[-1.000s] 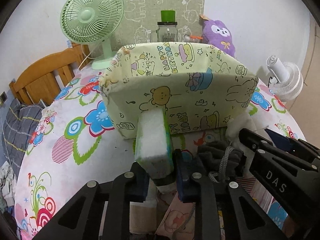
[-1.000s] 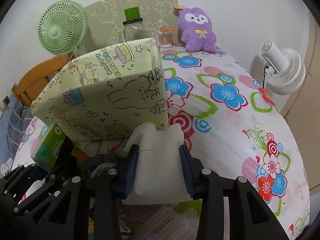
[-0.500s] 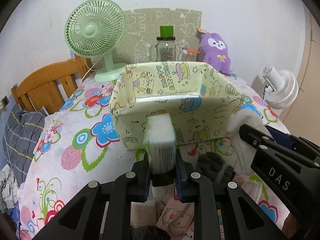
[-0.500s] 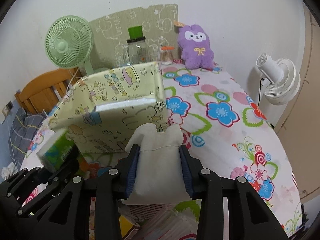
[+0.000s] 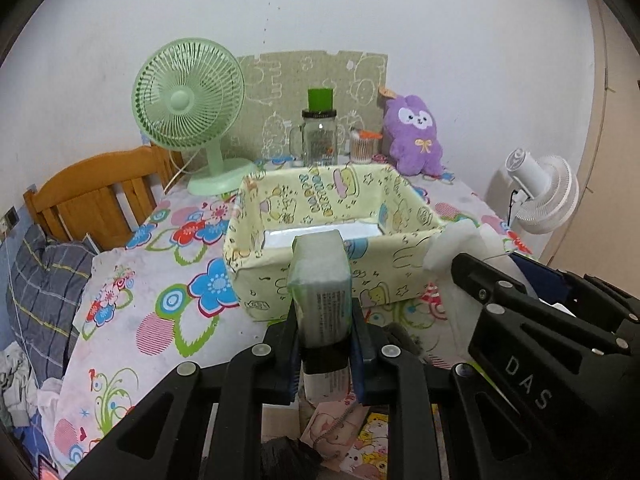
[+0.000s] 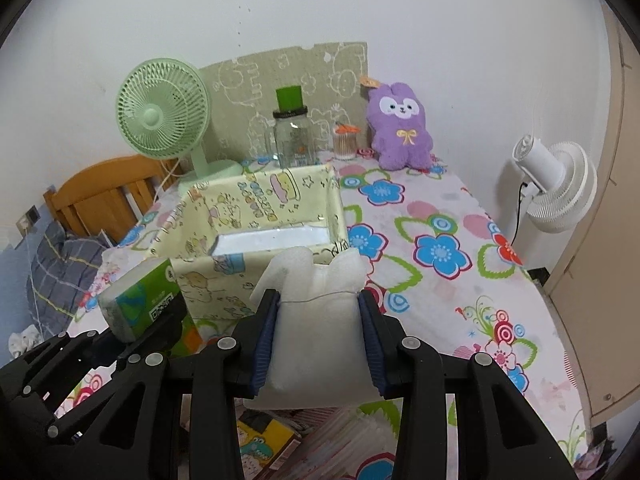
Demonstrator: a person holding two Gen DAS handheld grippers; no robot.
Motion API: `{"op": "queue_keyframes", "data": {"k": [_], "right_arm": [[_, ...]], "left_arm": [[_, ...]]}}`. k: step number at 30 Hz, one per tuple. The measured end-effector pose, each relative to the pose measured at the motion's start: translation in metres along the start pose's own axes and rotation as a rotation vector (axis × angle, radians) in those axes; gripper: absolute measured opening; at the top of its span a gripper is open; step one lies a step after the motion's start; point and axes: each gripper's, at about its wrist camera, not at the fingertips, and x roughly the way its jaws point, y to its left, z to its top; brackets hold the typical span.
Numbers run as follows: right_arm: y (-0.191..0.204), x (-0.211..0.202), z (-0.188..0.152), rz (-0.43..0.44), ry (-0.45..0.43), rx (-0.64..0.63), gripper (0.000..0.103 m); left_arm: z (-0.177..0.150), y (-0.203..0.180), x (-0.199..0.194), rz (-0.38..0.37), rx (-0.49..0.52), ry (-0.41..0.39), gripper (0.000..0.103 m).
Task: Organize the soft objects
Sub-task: 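Lift the tissue pack with the left tool while the right tool carries the white pad toward the box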
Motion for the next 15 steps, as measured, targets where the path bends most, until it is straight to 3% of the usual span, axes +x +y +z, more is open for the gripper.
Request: {"op": "queue_keyframes", "data": {"k": [15], "right_arm": [[0.015, -0.053, 0.012, 0.015, -0.089, -0.028, 0.043]], "left_arm": [[0.011, -0.001, -0.048, -0.008, 0.008, -0.099, 0.018]]}}
